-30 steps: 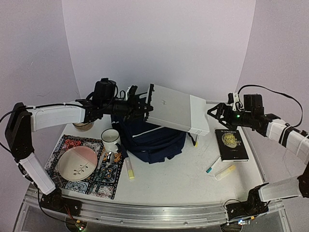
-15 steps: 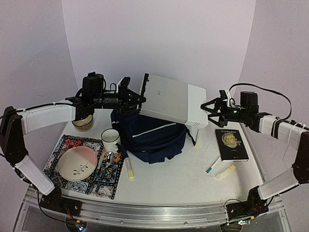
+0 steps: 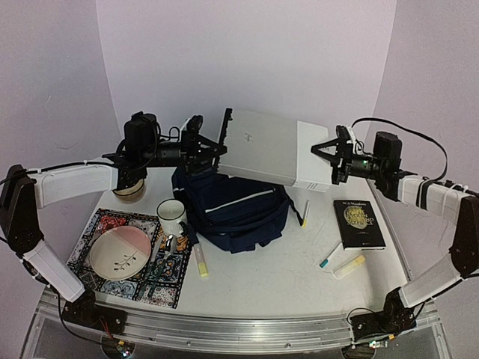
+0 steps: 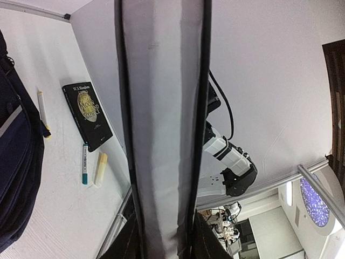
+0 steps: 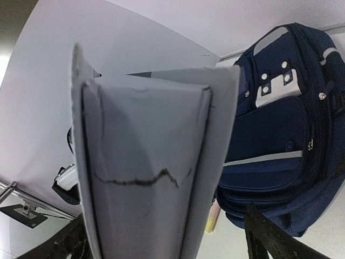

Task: Pack the student bag
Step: Pass from the left arm to the right

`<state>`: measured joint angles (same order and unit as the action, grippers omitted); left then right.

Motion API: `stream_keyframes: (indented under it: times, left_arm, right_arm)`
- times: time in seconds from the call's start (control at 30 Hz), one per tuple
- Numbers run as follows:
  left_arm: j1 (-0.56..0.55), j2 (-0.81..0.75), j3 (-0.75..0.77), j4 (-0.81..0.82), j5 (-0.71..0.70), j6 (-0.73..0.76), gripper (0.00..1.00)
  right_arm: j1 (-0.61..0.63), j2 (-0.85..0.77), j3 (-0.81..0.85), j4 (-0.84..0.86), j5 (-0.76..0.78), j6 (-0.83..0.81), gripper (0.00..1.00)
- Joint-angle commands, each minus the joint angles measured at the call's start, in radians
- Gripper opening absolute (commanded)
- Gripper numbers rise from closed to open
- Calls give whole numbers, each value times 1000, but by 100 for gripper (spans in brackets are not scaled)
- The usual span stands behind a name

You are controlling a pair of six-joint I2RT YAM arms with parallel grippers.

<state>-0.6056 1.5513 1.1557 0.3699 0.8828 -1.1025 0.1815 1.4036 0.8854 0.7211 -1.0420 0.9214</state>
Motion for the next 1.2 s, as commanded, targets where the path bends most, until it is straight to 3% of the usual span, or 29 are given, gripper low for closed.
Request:
stream_keyframes:
  times: [0.0, 0.33, 0.47, 0.63, 0.87, 1.07, 1.17]
  left_arm:
    - [-6, -25, 13, 122, 47, -12, 29]
    - [-5, 14, 18, 127, 30, -5, 33]
    - [-3, 41, 18, 127, 9, 2, 37]
    - [2, 81, 2, 127, -24, 14, 48]
    - [18, 90, -35, 127, -76, 39, 66]
    - [47, 61, -83, 73, -152, 121, 72]
    - [47, 46, -69, -76, -218, 248, 74]
  right_arm:
    - [16, -11, 53, 121, -73, 65, 90]
    - [45, -45, 50, 150, -96, 102, 66]
    - [45, -59, 32, 161, -100, 118, 49]
    - [45, -78, 13, 169, -91, 132, 40]
    - [45, -98, -14, 172, -36, 170, 20]
    - [43, -113, -37, 170, 29, 195, 11]
    - [36, -128, -60, 170, 83, 207, 14]
